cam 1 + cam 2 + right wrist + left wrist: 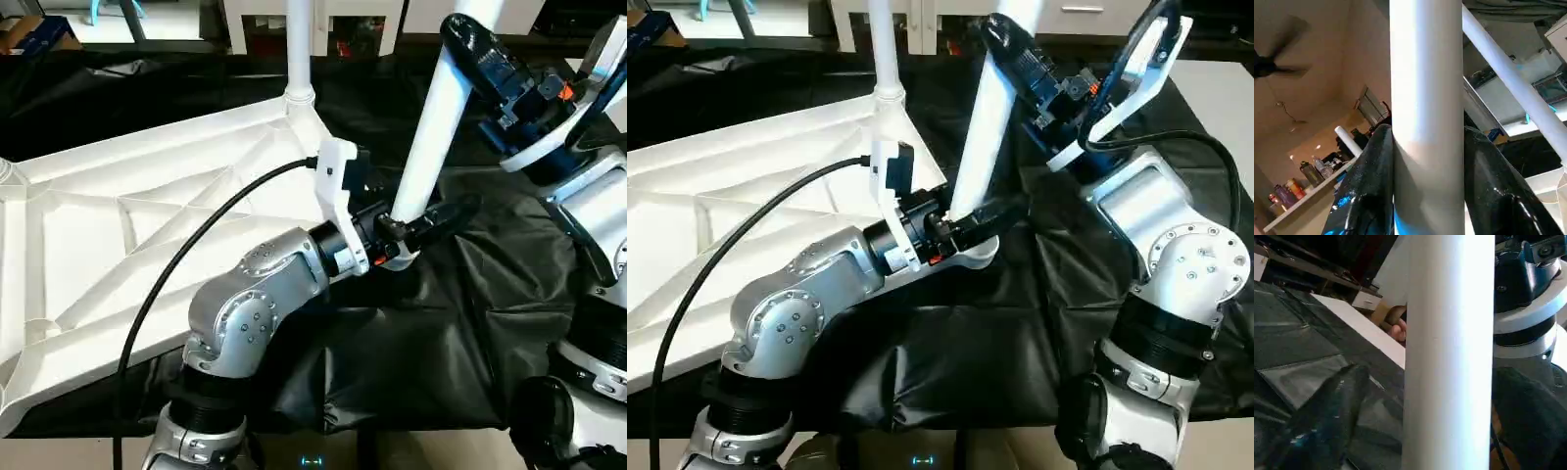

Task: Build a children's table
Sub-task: Insert table leg to table base

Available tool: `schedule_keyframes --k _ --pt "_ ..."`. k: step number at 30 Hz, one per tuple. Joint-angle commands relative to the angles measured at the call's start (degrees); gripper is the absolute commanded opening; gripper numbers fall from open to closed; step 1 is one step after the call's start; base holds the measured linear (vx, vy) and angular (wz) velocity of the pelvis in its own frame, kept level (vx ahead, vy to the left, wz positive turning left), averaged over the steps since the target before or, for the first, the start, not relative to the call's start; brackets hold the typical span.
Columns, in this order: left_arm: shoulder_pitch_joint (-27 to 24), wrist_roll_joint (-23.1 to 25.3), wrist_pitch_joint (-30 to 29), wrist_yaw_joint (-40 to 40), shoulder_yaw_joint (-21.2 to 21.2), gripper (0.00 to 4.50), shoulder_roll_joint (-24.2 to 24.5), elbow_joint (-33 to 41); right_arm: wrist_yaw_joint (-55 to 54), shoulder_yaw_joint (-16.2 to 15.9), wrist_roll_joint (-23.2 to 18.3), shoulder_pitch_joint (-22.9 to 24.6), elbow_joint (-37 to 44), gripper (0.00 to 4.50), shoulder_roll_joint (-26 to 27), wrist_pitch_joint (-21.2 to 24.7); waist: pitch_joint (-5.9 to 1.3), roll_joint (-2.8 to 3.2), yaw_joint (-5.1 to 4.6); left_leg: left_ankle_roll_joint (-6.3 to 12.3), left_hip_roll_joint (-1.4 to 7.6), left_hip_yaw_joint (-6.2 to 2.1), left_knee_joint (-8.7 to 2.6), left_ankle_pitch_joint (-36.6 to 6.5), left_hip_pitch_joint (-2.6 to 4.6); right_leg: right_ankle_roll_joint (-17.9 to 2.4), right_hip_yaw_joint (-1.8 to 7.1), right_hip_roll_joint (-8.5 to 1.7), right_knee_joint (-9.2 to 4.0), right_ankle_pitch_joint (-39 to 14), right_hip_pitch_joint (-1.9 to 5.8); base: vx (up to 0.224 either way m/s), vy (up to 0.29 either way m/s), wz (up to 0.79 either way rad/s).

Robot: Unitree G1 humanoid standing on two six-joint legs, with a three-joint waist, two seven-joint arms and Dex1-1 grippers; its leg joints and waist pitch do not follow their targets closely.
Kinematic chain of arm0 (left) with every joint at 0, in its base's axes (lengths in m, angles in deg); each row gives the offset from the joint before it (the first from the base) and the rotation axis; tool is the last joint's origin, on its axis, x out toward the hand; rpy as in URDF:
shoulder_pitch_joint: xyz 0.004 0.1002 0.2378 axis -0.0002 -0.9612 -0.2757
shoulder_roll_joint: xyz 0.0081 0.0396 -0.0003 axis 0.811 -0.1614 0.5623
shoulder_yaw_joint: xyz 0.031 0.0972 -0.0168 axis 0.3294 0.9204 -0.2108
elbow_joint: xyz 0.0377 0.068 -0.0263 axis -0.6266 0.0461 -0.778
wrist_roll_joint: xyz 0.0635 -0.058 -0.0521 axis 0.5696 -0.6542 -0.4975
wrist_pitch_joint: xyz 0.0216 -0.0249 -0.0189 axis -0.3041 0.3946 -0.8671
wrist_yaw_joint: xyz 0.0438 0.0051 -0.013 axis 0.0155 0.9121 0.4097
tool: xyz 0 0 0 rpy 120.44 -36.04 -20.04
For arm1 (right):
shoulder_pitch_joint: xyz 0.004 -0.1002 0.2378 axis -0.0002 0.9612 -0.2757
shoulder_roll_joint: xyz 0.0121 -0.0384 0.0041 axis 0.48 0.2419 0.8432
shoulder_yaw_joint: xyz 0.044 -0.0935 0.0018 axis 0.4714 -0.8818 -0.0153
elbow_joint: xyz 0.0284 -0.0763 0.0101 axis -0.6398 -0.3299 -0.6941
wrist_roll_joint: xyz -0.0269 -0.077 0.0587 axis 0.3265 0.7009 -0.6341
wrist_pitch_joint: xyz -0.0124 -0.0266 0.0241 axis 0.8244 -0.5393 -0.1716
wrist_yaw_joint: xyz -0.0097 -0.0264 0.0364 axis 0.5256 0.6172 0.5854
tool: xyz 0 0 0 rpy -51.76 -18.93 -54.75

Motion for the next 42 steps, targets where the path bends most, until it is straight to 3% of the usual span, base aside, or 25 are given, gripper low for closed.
schedule_keyframes --k 1,2,21,23,27,29,33,41,42 --pt "0.19 0.42 0.33 -0.8 -0.17 4.02 -0.59 -0.08 -0.7 -1.06 -1.69 0.44 2.85 1.47 0.27 0.01 -4.95 -0.88 0.0 4.5 -0.81 0.87 -3.42 -0.55 0.42 -11.02 0.8 -0.06 -2.81 -5.86 4.78 0.0 0.0 0.0" --pt "0.16 0.38 0.34 -0.93 -0.24 3.8 -0.56 -0.05 -0.92 -1.21 -1.81 0.49 2.99 1.47 0.29 -0.05 -5.05 -0.91 0.01 4.55 -0.84 0.86 -3.38 -0.13 0.41 -11.01 0.82 -0.06 -2.71 -5.17 4.85 0.0 0.0 0.0" --pt "0.66 -0.17 1.32 -0.55 -1.2 2.51 0.02 -0.13 -1.24 -3.64 -2.03 1.56 3.41 1.47 -1.17 -1.14 -5.13 -0.86 0.08 4.87 -0.89 0.89 -3.28 0.04 0.34 -11.13 0.81 -0.05 -2.61 -4.28 4.9 0.0 0.0 0.0" --pt "0.71 -0.34 1.31 -0.62 -1.45 2.21 0.01 -0.15 -1.21 -3.91 -1.95 1.69 3.37 1.47 -1.35 -1.38 -5.21 -0.89 0.07 4.92 -0.89 0.85 -3.26 0.3 0.36 -11.2 0.81 -0.03 -2.54 -3.86 4.95 0.0 0.0 0.0" --pt "0.76 -0.05 1.66 -0.8 -1.65 2.15 0.18 -0.27 -0.96 -4.29 -1.63 1.87 3.22 1.47 -1.71 -1.69 -5.27 -0.88 0.09 5.12 -0.92 0.86 -3.21 0.58 0.31 -11.35 0.82 -0.03 -2.45 -3.49 5.01 0.0 0.0 0.0" --pt "0.76 -0.13 1.69 -0.76 -1.71 1.76 0.13 -0.36 -0.81 -4.51 -1.56 1.98 3.14 1.47 -1.97 -1.93 -5.29 -0.94 0.08 5.19 -0.93 0.89 -3.18 0.36 0.36 -11.36 0.83 -0.02 -2.48 -3.66 5.02 0.0 0.0 0.0" --pt "0.83 0.02 1.95 -0.75 -1.74 1.49 0.11 -0.58 -0.64 -4.84 -1.72 2.14 2.91 1.47 -2.38 -2.45 -5.36 -0.96 0.13 5.51 -0.96 0.9 -3.11 0.71 0.31 -11.53 0.84 -0.02 -2.39 -3.07 5.06 0.0 0.0 0.0" --pt "0.82 0.42 2.51 -0.7 -2.17 1.41 0.57 -0.8 0.0 -5.64 -1.09 2.59 2.9 1.47 -3.13 -2.91 -5.67 -0.87 0.18 6.29 -0.91 0.86 -2.94 1.76 0.37 -12.33 0.8 0.02 -2.15 -1.67 5.15 0.0 0.0 0.0" --pt "1.05 1.17 3.4 -0.45 -2.69 1.41 1.6 -1.04 2.29 -8.14 3.16 3.65 3.73 1.82 -5.42 -4.38 -5.79 -0.94 0.26 6.24 -0.91 0.83 -2.87 1.88 0.31 -12.21 0.72 0.02 -2.18 -1.81 5.26 0.0 0.0 0.0"
